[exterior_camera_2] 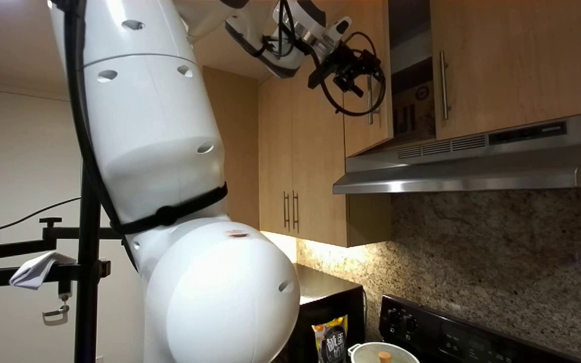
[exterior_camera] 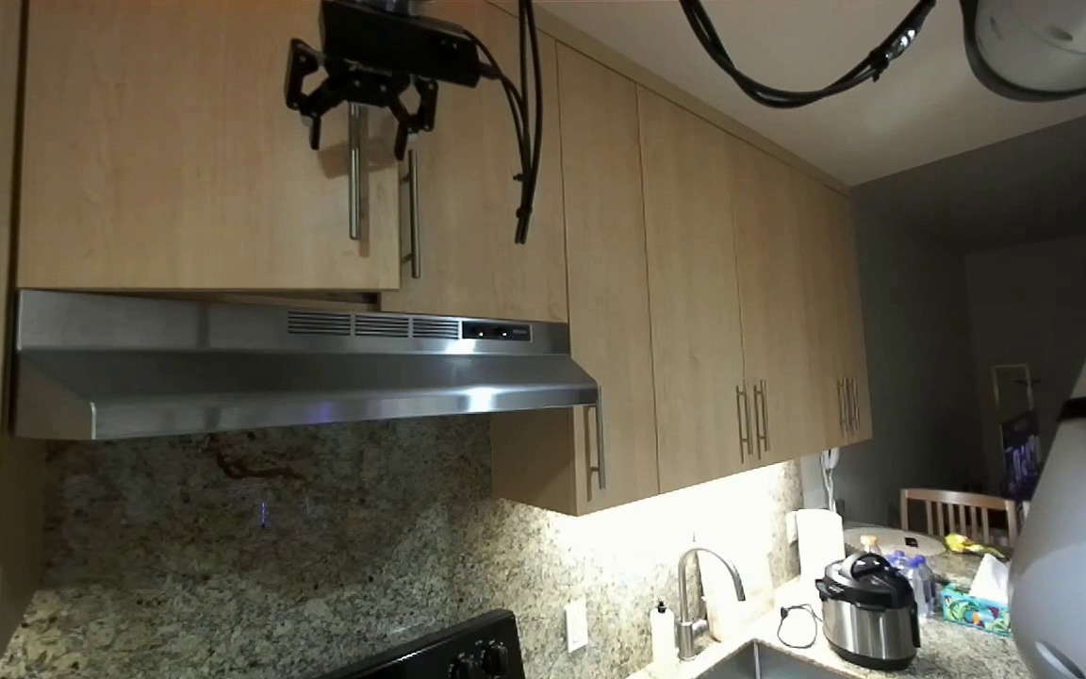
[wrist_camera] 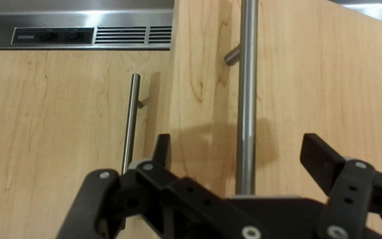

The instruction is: Close the top left cabinet door

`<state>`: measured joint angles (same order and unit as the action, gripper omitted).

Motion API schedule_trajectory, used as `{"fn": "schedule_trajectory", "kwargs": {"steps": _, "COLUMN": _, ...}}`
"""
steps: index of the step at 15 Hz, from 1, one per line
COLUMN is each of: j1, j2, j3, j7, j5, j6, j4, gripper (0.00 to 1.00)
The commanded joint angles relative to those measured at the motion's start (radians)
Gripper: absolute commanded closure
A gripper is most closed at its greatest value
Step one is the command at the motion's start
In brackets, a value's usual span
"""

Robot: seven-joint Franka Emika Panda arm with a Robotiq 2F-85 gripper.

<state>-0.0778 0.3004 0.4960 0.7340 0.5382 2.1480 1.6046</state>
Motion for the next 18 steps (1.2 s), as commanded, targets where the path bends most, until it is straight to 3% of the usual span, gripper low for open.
{"fn": "schedule_trajectory", "kwargs": {"steps": 1, "j1": 0.067, "j2": -0.034, "j3": -0.067, "j7": -0.058, "j5": -0.011, "j6": 0.019, "j4": -0.015, "gripper": 0.0}}
{"fn": "schedule_trajectory", "kwargs": {"steps": 7, "j1": 0.119, "j2": -0.042, "j3": -0.111, "j7": -0.053, "j5": 0.002, "j6": 0.007, "j4": 0.004, "gripper": 0.0}}
{"fn": "schedule_trajectory", "kwargs": {"steps": 12, "j1": 0.117, "j2": 0.004, "j3": -0.108, "j7": 0.033, "j5": 0.021, "j6": -0.002, "j4": 0.056, "gripper": 0.0}}
{"fn": "schedule_trajectory", "kwargs": {"steps": 18, "j1": 0.129, "j2": 0.076, "j3": -0.11, "j7": 0.077, "j5": -0.032, "j6": -0.036, "j4": 0.158, "gripper": 0.0}}
